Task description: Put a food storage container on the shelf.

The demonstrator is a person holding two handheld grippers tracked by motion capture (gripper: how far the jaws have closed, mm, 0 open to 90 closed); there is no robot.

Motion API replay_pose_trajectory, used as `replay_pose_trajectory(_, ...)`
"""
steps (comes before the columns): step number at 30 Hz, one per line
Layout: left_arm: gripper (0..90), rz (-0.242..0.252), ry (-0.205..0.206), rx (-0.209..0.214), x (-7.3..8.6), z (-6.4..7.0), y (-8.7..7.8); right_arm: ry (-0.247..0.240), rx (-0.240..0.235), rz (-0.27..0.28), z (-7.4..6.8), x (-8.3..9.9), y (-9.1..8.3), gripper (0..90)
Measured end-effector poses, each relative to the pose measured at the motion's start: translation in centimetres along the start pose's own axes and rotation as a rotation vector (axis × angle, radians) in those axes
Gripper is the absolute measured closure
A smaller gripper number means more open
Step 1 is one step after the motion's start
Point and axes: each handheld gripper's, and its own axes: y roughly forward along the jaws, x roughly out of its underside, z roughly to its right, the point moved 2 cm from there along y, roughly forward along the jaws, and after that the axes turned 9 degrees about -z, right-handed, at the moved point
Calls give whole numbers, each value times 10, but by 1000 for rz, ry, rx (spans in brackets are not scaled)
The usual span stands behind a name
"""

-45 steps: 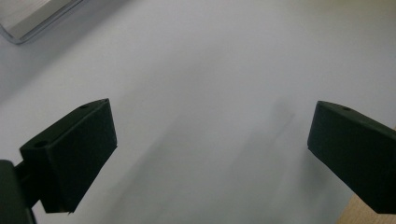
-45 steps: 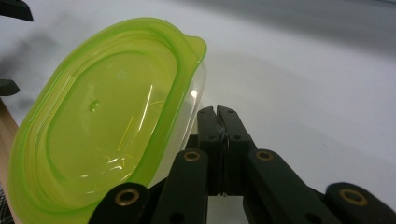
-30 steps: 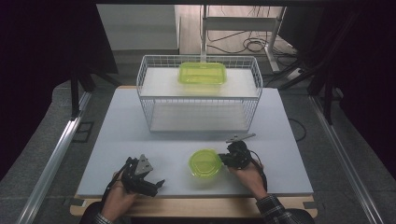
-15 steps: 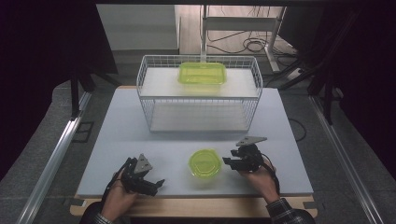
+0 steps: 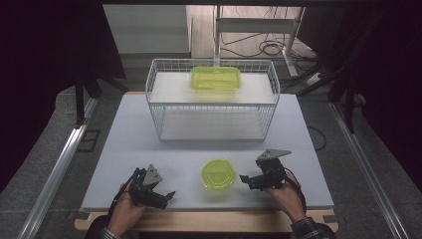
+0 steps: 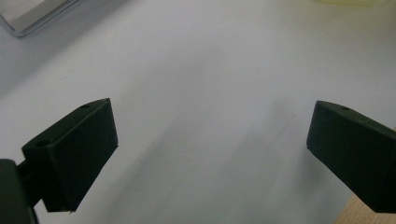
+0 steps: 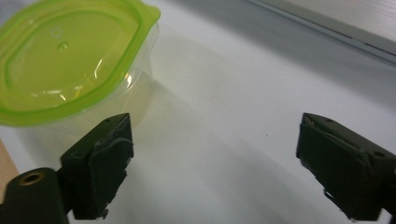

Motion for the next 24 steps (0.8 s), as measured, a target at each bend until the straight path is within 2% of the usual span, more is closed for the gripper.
replay_pose_trajectory(4,16,1,0,2,0,0,0,16,-11,14,-2,-3,-1,52)
replay_pose_trajectory(9,16,3,0,5,0,0,0,36,-39,28,-4,-6,-3,50)
replay_pose_trajectory(15,15,9,-3,6,0,0,0,52,-85,18,-10,-13,-6,48)
replay_pose_trajectory(18,15,6,0,7,0,0,0,50,-124,15,-13,-18,-6,57)
replay_pose_trajectory(21,15,3,4,6,0,0,0,64,-147,-4,-17,-25,-6,149)
replay_pose_trajectory(24,15,3,4,6,0,0,0,93,-197,0,-16,-31,-5,254)
